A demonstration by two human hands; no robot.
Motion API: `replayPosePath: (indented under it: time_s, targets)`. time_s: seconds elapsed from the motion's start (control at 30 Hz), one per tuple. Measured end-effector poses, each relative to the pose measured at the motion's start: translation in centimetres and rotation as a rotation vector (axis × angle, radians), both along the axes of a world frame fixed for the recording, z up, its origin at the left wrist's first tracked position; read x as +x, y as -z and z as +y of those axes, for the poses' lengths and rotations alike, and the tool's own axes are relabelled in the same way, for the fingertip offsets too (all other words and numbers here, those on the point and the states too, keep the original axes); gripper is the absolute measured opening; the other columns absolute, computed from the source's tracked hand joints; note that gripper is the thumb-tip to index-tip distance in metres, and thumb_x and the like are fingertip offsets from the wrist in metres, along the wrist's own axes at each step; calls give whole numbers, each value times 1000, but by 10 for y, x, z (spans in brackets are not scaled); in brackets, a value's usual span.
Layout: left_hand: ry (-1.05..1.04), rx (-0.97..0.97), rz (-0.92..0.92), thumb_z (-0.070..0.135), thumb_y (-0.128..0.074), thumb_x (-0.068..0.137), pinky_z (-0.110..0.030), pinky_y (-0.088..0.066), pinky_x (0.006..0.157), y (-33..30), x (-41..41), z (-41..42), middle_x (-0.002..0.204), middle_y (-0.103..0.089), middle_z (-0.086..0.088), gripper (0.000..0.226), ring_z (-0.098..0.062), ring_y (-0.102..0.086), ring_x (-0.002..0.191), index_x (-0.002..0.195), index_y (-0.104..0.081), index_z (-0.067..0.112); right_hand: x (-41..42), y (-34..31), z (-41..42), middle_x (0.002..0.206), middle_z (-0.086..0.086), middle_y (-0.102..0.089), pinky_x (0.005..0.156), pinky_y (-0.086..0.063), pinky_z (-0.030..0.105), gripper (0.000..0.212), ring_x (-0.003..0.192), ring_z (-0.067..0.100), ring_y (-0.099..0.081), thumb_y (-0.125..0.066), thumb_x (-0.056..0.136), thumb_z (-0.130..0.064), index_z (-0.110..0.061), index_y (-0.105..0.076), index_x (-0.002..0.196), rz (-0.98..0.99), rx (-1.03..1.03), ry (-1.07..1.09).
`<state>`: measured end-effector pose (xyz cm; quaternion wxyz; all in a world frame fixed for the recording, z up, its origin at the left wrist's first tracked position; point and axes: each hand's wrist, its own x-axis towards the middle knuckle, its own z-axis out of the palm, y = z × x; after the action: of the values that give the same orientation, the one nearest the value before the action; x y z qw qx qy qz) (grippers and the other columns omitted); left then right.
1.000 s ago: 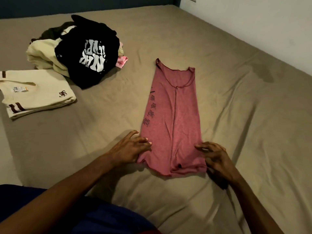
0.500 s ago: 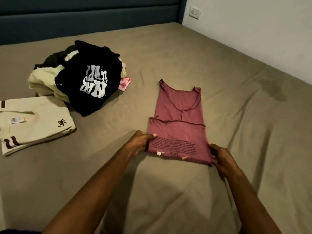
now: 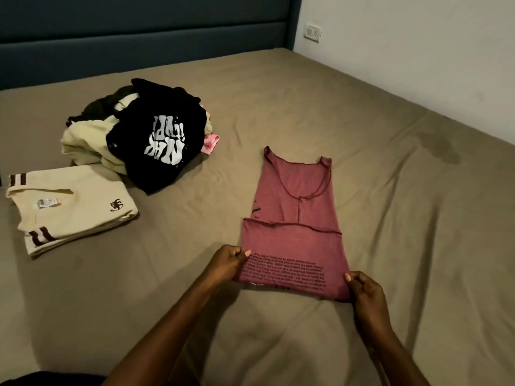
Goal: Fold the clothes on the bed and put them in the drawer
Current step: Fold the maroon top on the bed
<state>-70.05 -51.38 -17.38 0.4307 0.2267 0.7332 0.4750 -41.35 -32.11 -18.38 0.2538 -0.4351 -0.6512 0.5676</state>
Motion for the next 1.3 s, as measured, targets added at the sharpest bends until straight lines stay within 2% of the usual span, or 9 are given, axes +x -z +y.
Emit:
replayPosePath:
  time_s: [0.13, 0.33, 0.43, 0.63, 0.8, 0.93, 1.03, 1.2, 1.3]
  targets:
    - [49, -28, 83, 64, -57, 82, -56, -57, 89, 2, 5, -30, 94, -77, -16, 68, -37, -73, 97, 99, -73, -1, 12, -3, -42, 89, 22, -71, 80, -47, 41, 20, 79, 23, -62, -57, 103, -12, -7, -71, 89, 68, -42, 51]
    - [54, -11, -30, 27, -54, 106, -47, -56, 95, 0, 23, -82, 98, -79, -13, 35, -32, -74, 98, 105, -75, -1, 30, 0, -97, 87, 18, -72, 75, -48, 34, 28, 78, 22, -63, -51, 100, 4, -10, -72, 88, 106, -97, 63]
    - [74, -10, -46, 25, -52, 106, -44, -56, 93, 4, 29, -105, 98, -79, -11, 33, -29, -75, 97, 105, -75, 2, 43, 10, -121, 89, 25, -71, 75, -48, 35, 26, 78, 24, -63, -50, 98, 7, -7, -71, 90, 107, -133, 65]
    - [107, -60, -45, 27, -54, 106, -50, -56, 97, 13, 29, -126, 94, -79, -7, 32, -28, -76, 93, 100, -78, 6, 52, 7, -148, 74, 14, -70, 55, -47, 19, 34, 66, 19, -60, -50, 93, 15, -6, -73, 78, 114, -174, 75]
    - [-93, 9, 107, 59, -71, 78, -50, -58, 81, 16, 31, -124, 83, -77, -8, 52, -26, -75, 81, 87, -74, 8, 37, -8, -136, 68, 4, -67, 53, -39, 26, 23, 59, 14, -53, -60, 98, -5, -10, -72, 78, 30, -66, 124]
    - [-305, 61, 108, 32, -85, 81, -47, -61, 87, 16, 22, -116, 94, -78, 2, 27, -18, -75, 89, 100, -72, 18, 16, -23, -116, 79, 4, -76, 52, -53, 29, 6, 65, 16, -69, -67, 97, -15, -18, -73, 98, -1, -1, 227]
    - [-273, 98, 113, 36, -86, 77, -48, -62, 84, 15, 11, -108, 94, -78, 3, 30, -19, -75, 90, 100, -73, 24, 1, -23, -95, 81, 7, -76, 55, -56, 34, 8, 67, 20, -70, -70, 95, -19, -16, -72, 103, -17, -7, 228]
    - [-193, 127, 254, 26, -84, 82, -40, -63, 77, -1, -3, -82, 84, -78, 5, 15, -14, -75, 82, 95, -77, 26, -19, -26, -75, 75, -8, -75, 59, -51, 13, 3, 68, 2, -69, -77, 91, -16, -16, -75, 94, -50, 162, 175]
    - [-180, 162, 276, 20, -82, 85, -30, -59, 72, -11, -8, -70, 83, -78, 5, 8, -11, -74, 79, 93, -79, 22, -22, -23, -70, 82, -1, -76, 62, -54, 23, 4, 69, 9, -68, -75, 92, -9, -13, -75, 91, 82, 96, 172]
